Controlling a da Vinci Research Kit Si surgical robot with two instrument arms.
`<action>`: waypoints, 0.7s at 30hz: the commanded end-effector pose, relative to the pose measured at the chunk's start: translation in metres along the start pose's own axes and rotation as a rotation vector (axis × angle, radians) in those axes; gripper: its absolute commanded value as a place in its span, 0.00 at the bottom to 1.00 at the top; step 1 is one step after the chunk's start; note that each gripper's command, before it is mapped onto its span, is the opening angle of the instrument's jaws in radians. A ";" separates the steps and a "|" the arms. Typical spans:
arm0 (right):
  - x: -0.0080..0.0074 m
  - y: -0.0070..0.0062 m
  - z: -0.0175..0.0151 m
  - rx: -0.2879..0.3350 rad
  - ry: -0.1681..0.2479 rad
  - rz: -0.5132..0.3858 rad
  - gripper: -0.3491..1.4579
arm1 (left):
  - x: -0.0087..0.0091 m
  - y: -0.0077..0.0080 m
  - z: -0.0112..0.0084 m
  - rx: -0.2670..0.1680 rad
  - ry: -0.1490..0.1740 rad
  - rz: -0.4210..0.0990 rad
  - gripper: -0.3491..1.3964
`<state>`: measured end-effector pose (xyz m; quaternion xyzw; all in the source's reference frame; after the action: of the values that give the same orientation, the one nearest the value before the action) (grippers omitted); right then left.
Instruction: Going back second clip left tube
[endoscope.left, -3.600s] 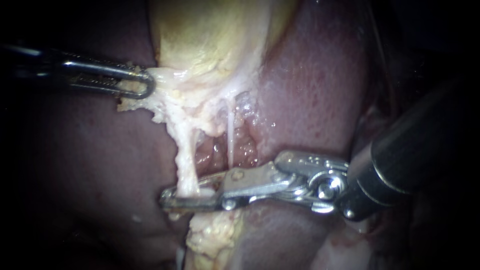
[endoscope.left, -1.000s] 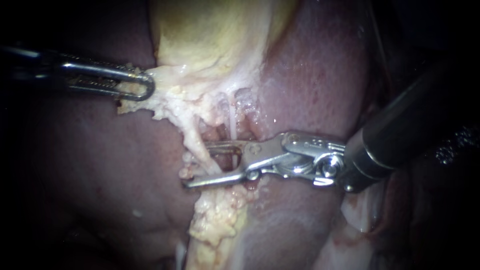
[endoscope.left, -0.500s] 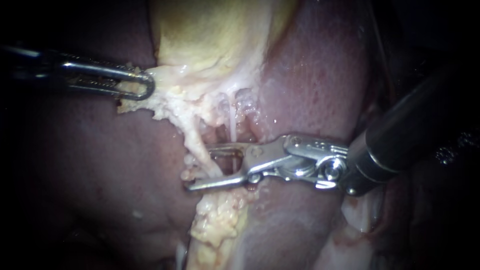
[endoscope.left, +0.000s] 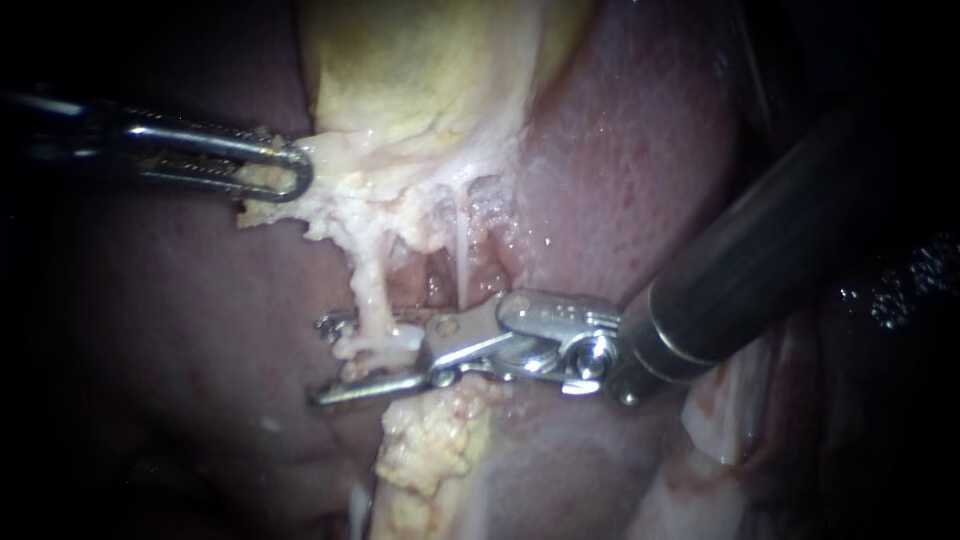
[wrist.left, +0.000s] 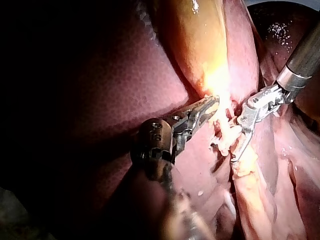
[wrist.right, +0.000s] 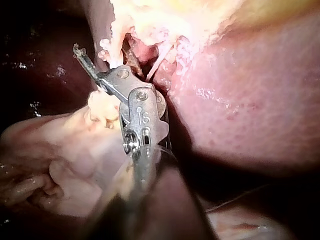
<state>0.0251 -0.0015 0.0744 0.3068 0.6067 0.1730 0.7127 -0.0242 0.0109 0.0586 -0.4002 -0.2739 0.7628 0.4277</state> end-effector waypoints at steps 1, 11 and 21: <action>0.0000 0.0002 -0.0001 -0.013 0.003 -0.004 0.47 | 0.0000 0.0000 0.0000 0.001 0.000 0.000 0.00; 0.0012 0.0004 -0.0043 -0.052 0.010 -0.027 0.47 | 0.0000 0.0000 -0.0001 0.000 0.000 0.000 0.00; 0.0029 -0.0015 -0.0100 -0.068 -0.058 -0.171 0.47 | 0.0000 0.0000 -0.0001 0.000 0.000 0.000 0.00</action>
<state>0.0152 0.0010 0.0700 0.2279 0.5981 0.1167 0.7594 -0.0240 0.0109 0.0585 -0.4000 -0.2737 0.7628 0.4280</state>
